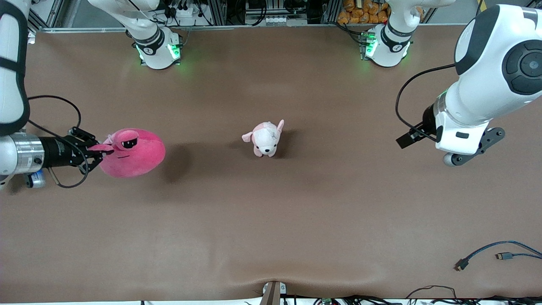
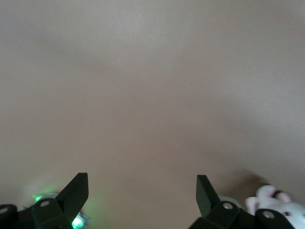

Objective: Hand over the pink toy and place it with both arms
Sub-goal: 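Lower the pink plush onto the table while the left gripper withdraws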

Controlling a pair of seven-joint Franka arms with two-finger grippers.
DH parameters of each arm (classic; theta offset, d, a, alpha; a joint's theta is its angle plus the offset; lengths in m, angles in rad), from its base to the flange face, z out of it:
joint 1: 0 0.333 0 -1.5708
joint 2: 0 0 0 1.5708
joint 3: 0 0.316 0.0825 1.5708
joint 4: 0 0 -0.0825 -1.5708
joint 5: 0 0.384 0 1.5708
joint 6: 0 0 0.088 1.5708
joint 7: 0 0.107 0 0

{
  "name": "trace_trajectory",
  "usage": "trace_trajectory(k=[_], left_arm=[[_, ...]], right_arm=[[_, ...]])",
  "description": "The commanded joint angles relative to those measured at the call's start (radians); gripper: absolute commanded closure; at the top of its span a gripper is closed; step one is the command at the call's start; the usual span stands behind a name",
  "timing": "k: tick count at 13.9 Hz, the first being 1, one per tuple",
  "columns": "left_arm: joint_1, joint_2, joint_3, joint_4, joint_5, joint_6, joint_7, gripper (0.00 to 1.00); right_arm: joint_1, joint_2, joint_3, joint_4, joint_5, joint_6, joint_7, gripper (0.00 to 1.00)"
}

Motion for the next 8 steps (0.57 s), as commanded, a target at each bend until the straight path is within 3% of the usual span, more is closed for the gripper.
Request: trace_trajectory(k=[1,4,8], left_arm=[[0.073,-0.051,-0.019,-0.019,0.029,-0.018,0.176,0.00],[0.136,-0.098,-0.019,-0.030,0.027,-0.042,0.350,0.00],[0.162,-0.146,-0.019,-0.054,0.017,-0.039,0.422,0.00]], right_arm=[[-0.063,0.045,0.018,0.018,0.050,-0.009,-0.008,1.00],[-0.135,0.087,0.019,0.018,0.052,-0.012,-0.029,1.00],[-0.190,0.140,0.018,0.018,0.043,-0.012,-0.156,1.00]])
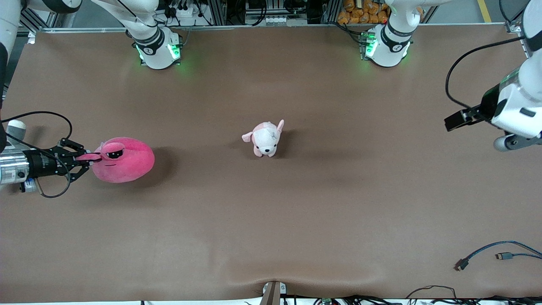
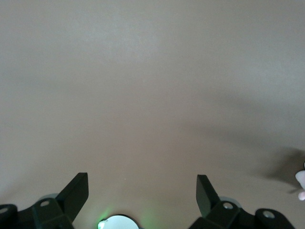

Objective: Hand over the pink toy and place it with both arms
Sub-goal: 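Lower the pink plush onto the table while the left gripper withdraws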

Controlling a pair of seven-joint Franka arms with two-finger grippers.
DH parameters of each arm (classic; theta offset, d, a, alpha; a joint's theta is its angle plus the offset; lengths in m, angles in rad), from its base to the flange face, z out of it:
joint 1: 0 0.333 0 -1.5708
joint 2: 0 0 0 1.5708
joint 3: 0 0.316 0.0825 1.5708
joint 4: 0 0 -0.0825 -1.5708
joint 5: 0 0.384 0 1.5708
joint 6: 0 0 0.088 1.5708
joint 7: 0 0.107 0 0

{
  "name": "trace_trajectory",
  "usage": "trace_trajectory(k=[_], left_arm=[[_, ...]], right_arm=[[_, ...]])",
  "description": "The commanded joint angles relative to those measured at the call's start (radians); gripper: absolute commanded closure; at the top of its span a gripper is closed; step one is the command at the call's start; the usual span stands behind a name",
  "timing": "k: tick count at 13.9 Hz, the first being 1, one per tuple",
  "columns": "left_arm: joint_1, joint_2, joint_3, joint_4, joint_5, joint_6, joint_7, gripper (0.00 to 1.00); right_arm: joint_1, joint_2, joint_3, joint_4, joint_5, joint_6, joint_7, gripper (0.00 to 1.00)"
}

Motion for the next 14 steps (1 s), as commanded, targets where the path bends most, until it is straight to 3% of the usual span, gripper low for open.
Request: trace_trajectory(k=[1,3,6,10,14], left_arm=[[0.020,-0.058,-0.016,-0.063,-0.001,0.008,0.028,0.00],[0.019,-0.109,-0.005,-0.142,-0.024,0.075,0.034,0.00],[-0.012,-0.248,0.041,-0.348,-0.050,0.187,0.072,0.00],[-0.067,-0.296,0.104,-0.376,-0.074,0.178,0.152,0.00],[-0.069,-0.302,0.102,-0.364,-0.074,0.161,0.167,0.00]], right_arm=[[-0.040,0.039,0.017,0.019,0.016,-0.015,-0.079,1.00],[-0.050,0.061,0.017,0.019,0.014,-0.013,-0.122,1.00],[-0.050,0.086,0.016,0.019,0.007,-0.004,-0.130,1.00],[-0.048,0.119,0.016,0.019,-0.035,0.053,-0.129,1.00],[-0.048,0.141,0.016,0.017,-0.070,0.103,-0.132,1.00]])
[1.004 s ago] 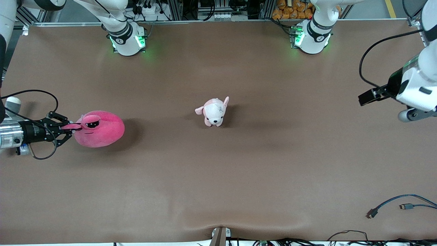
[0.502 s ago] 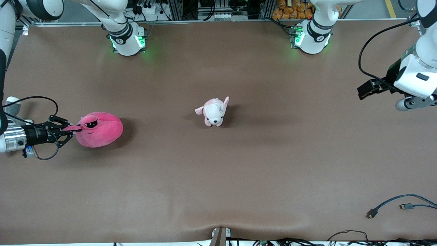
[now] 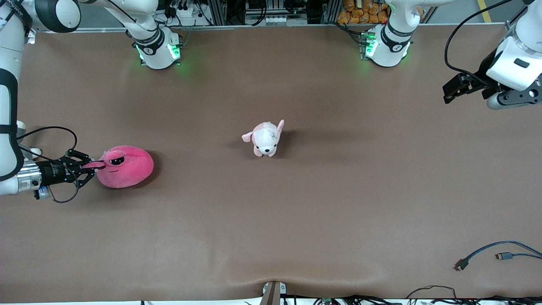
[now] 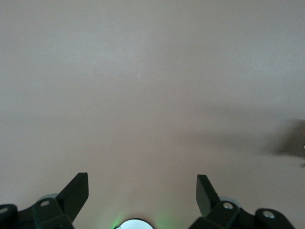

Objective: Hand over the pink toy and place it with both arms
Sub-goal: 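Lower the pink plush onto the table while the left gripper withdraws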

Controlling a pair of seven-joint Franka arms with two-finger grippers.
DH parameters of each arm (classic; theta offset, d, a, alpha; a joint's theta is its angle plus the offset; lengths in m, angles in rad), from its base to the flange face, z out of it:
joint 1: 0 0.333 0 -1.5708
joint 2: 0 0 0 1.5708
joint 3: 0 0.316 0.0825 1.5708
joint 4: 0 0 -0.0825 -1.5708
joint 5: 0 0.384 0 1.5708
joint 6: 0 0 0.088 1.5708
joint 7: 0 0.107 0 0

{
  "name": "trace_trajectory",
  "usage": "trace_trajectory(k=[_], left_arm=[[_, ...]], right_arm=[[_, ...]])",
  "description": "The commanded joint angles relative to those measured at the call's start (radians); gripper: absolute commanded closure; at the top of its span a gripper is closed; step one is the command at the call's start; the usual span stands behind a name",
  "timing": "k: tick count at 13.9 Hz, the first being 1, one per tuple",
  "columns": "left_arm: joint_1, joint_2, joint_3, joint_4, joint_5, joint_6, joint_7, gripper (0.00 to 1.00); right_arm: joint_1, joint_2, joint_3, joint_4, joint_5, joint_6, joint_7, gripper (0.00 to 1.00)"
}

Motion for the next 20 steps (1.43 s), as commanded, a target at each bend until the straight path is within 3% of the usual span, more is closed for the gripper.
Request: trace_trajectory(k=[1,3,4,5,6,8,9,18,20], left_arm=[[-0.011,-0.022,0.008,-0.011,-0.013,0.003,0.020,0.00],[-0.009,-0.017,0.005,0.004,-0.013,0.002,0.021,0.00],[-0.011,-0.017,0.004,0.012,-0.014,0.002,0.021,0.00],[-0.011,-0.013,0.004,0.024,-0.014,0.002,0.020,0.00],[-0.011,-0.011,0.004,0.027,-0.014,0.000,0.020,0.00],[-0.001,-0.008,0.004,0.018,-0.014,-0.006,0.020,0.00],[-0.003,-0.007,0.005,0.015,-0.014,-0.006,0.018,0.00],[-0.006,-0.008,0.004,0.047,-0.016,-0.020,0.018,0.00],[-0.004,-0.005,0.004,0.059,-0.014,-0.021,0.018,0.00]], right_arm=[[-0.015,0.016,0.015,0.017,-0.022,0.007,-0.013,1.00],[-0.017,0.023,0.015,0.016,-0.025,0.019,-0.013,1.00],[-0.017,0.024,0.015,0.016,-0.032,0.024,-0.014,0.76],[-0.021,0.024,0.015,0.016,-0.037,0.026,-0.034,0.41],[-0.024,0.024,0.015,0.016,-0.039,0.027,-0.057,0.24],[-0.029,0.021,0.015,0.014,-0.051,0.026,-0.098,0.04],[-0.029,0.021,0.015,0.014,-0.059,0.024,-0.114,0.00],[-0.026,-0.023,0.017,0.051,-0.059,-0.013,-0.154,0.00],[-0.024,-0.071,0.015,0.051,-0.072,-0.013,-0.274,0.00]])
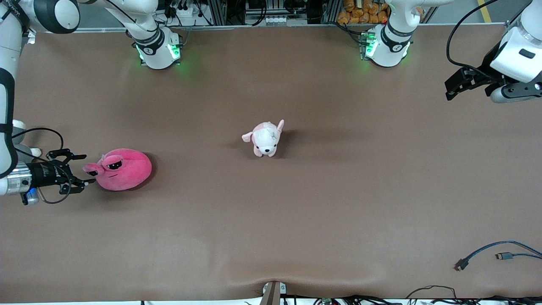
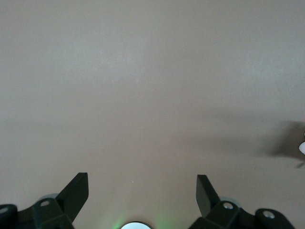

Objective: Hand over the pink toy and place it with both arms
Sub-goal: 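Open the right gripper and lift it away from the pink plush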

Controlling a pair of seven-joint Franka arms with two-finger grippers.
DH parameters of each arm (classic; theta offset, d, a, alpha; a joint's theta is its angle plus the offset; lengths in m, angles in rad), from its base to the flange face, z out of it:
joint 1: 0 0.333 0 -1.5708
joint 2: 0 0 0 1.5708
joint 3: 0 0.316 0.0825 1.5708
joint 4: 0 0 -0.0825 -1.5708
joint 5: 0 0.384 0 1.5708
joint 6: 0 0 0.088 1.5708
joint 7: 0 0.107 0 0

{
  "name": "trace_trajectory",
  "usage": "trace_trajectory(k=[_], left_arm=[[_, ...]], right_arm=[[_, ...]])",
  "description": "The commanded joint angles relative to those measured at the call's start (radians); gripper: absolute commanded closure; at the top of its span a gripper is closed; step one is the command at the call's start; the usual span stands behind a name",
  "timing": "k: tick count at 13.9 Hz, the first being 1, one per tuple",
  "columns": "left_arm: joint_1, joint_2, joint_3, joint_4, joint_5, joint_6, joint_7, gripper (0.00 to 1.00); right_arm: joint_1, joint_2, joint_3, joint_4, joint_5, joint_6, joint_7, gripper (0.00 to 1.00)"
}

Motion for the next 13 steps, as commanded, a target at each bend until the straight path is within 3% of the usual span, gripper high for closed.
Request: trace_trajectory(k=[1,6,9,13], left_arm=[[0.001,-0.002,0.003,0.025,-0.014,-0.017,0.013,0.00],[0.006,0.057,0.009,0.145,-0.014,-0.125,0.013,0.00],[0.005,0.062,0.011,0.154,-0.014,-0.133,0.013,0.00],[0.005,0.067,0.011,0.151,-0.015,-0.133,0.014,0.00]], right_arm=[[-0.012,-0.072,0.015,-0.006,-0.041,-0.014,-0.140,0.00],[-0.003,-0.146,0.016,-0.006,-0.083,0.038,-0.407,0.00],[0.012,-0.202,0.021,-0.029,-0.121,0.101,-0.587,0.00],[0.058,-0.282,0.023,-0.051,-0.147,0.123,-0.662,0.00]])
